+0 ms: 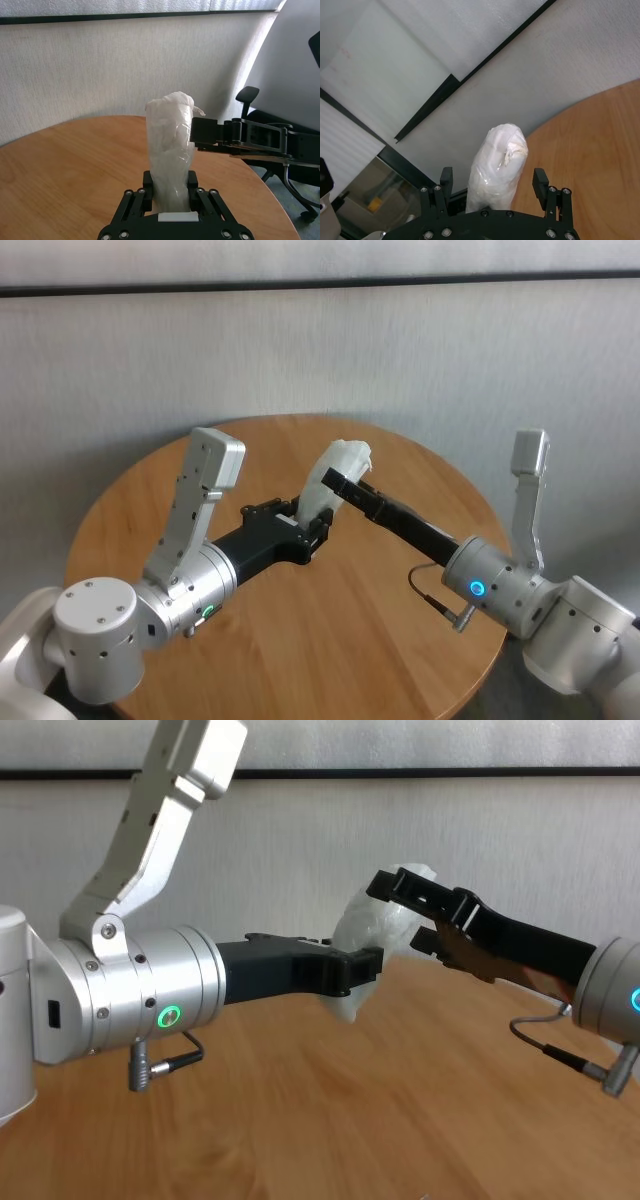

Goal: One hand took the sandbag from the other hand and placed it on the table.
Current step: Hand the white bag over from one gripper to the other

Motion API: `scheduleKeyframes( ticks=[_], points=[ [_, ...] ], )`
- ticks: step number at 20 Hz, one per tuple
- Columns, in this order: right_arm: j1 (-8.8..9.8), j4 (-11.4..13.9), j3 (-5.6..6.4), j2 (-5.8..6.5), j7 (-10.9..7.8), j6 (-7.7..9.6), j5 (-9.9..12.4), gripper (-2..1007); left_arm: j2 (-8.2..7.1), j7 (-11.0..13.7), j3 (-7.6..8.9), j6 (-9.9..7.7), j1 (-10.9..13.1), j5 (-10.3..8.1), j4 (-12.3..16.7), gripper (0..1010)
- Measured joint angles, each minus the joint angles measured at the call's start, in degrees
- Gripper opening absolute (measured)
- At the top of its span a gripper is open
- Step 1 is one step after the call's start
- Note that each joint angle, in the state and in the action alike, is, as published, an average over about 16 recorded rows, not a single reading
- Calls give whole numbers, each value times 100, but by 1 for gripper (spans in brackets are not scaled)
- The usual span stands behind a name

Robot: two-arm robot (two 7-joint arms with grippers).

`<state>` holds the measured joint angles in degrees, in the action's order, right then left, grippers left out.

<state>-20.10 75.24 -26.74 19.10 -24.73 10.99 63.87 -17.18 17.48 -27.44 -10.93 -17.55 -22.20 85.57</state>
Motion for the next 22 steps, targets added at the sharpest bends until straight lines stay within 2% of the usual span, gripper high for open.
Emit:
scheduleKeyframes(
  ticks=[11,22],
  points=[
    [-334,-393,-202,-78,-129,33,109,1002,0,0,0,0,0,0,0,417],
    [-418,-496,-270,-99,-185,27,142,958,0,0,0,0,0,0,0,417]
  ],
)
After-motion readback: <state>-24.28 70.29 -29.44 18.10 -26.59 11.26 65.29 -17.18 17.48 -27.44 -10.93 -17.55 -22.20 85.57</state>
